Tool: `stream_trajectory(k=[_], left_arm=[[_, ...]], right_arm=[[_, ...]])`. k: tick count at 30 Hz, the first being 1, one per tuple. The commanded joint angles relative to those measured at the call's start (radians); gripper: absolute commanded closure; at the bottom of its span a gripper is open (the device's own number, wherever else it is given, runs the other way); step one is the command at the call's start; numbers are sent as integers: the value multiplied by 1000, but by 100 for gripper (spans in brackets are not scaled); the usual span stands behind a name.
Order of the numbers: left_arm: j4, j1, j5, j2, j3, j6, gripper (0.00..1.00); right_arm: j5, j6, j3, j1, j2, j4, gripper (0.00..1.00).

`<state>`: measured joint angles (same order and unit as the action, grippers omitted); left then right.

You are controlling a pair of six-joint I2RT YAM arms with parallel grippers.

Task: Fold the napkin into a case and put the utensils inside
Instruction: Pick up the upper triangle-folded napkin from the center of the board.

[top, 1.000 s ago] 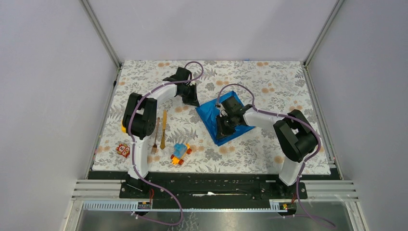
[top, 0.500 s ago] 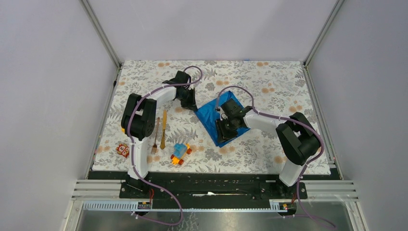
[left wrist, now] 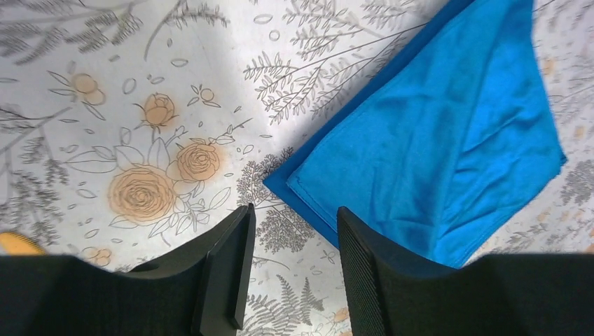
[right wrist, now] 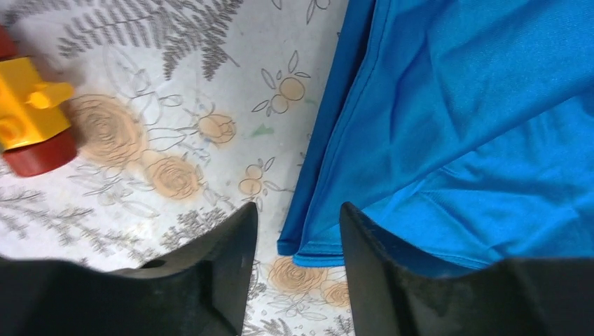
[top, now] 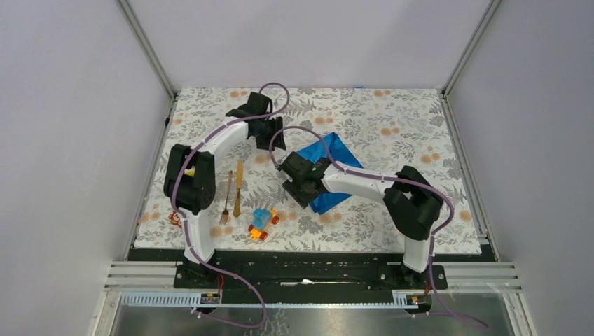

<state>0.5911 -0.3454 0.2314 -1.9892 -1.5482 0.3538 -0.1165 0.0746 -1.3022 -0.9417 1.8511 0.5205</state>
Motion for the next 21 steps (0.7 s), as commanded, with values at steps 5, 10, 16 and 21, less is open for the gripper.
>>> stream_trajectory(k=[5,10,16,21], left_arm=[[-8,46,21,104,-34,-25,47],[-25,65,65,110,-23,-11,47],[-47,80,110,110,-4,7,47],[-85,96,166,107,26,52,47]], right_arm=[[-124,-42,-58,-11,92,77,60],[-122,-15,-1,-11,106,49,62],[-89,35,102,1,99,6,52],[-43,53,175,15,102,-64,47]])
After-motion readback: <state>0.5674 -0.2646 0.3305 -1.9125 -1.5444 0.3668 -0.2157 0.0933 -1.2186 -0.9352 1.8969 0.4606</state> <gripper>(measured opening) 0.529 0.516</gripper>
